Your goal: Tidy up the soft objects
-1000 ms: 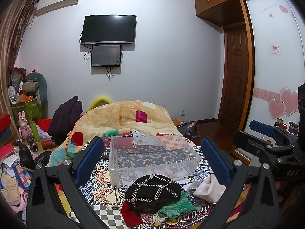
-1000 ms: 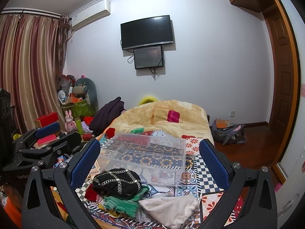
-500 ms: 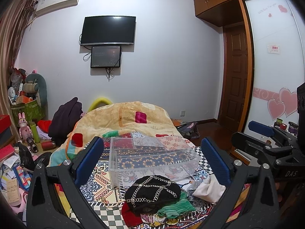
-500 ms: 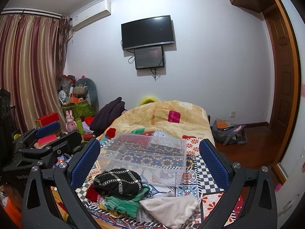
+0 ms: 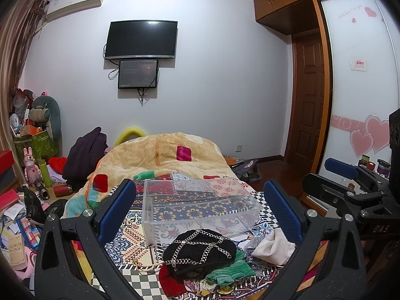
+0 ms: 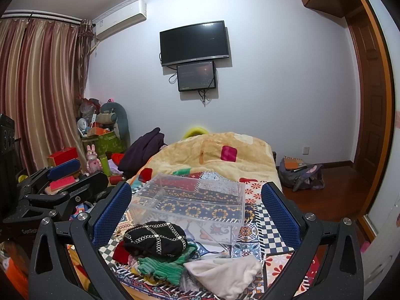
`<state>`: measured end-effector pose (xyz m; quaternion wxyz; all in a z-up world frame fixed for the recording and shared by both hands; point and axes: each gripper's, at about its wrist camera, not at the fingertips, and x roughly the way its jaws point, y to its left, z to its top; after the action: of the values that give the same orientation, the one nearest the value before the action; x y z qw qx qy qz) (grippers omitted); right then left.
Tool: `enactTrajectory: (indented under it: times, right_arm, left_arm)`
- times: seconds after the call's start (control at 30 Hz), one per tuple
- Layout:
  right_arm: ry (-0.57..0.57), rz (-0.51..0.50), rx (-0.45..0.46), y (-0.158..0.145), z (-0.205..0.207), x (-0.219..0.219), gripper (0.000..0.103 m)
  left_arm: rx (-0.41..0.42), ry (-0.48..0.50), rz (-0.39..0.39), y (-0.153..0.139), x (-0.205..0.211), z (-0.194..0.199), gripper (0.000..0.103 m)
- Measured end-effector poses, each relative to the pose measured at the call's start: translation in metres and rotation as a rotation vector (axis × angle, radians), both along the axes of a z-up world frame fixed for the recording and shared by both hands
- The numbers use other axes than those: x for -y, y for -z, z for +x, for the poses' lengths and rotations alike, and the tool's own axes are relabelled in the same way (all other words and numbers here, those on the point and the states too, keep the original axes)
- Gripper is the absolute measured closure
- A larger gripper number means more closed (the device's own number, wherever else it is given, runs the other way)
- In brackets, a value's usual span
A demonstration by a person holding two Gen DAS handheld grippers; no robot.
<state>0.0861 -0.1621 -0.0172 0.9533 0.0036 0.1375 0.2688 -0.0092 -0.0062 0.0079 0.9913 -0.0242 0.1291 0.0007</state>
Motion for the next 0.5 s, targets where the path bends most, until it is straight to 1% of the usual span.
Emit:
enactTrajectory:
  times: [0.1, 0.2, 0.4, 0.43, 0.5]
  right_arm:
    - [0.004, 0.004, -0.008, 0.002, 0.001, 0.000, 0.000]
    - [-0.004, -0.008, -0.047, 0.009, 0.006, 0.000, 0.000]
    - [-0.009, -0.070, -0.141, 0.035, 0.016, 0.001, 0.000]
    - [-0.008, -0.081, -0.163, 0.041, 0.018, 0.002, 0.000]
    - [-0.007, -0.092, -0.197, 0.050, 0.022, 0.005, 0.000]
  left_arm:
    - [-0.029, 0.021, -0.004, 0.002, 0.000, 0.005, 0.000]
    - [-0.076, 0.045, -0.021, 0.010, -0.002, 0.012, 0.000]
    - [-0.199, 0.092, -0.059, 0.041, -0.006, 0.029, 0.000]
    - [-0.223, 0.091, -0.066, 0.048, -0.008, 0.033, 0.001]
    - [-0.259, 0.088, -0.072, 0.059, -0.010, 0.038, 0.007]
